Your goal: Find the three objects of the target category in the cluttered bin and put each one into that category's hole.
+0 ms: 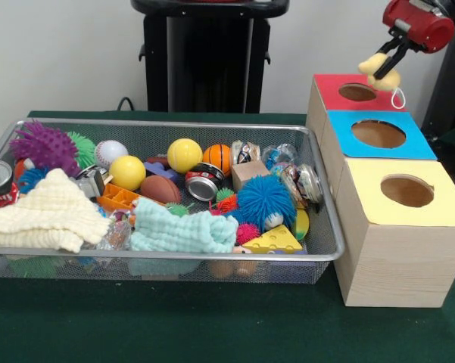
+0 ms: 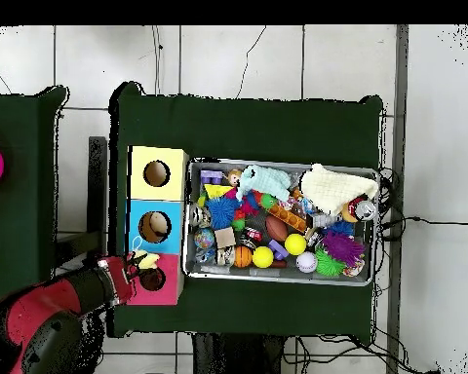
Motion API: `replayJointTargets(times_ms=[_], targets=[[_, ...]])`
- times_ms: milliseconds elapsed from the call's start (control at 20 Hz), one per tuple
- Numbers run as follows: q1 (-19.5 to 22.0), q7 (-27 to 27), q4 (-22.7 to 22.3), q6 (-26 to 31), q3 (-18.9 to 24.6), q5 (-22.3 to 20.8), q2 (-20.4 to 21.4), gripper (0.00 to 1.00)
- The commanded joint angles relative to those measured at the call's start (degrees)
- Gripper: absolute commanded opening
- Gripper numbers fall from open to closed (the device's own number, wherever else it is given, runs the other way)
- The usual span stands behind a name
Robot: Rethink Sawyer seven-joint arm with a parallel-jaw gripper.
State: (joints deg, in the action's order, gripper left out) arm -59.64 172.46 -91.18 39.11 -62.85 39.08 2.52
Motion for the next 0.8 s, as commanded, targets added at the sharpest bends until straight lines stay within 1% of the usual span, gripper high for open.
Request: replayJointTargets(times_ms=[50,300,450,600,700,800], targets=[[1.0,15.4,-2.8,-2.5,10.7,2.6,-3.2,0.00],[1.4,13.7,-5.2,-7.0,12.8,3.2,-2.1,0.00],[2.1,11.6,-7.0,-8.8,13.7,2.8,-0.3,0.00],[2.4,10.6,-7.8,-8.9,14.0,2.3,1.1,0.00],[1.8,11.2,-7.5,-7.5,13.4,1.9,0.8,0.00],[0.6,12.9,-6.6,-5.0,12.0,1.6,-0.3,0.00]])
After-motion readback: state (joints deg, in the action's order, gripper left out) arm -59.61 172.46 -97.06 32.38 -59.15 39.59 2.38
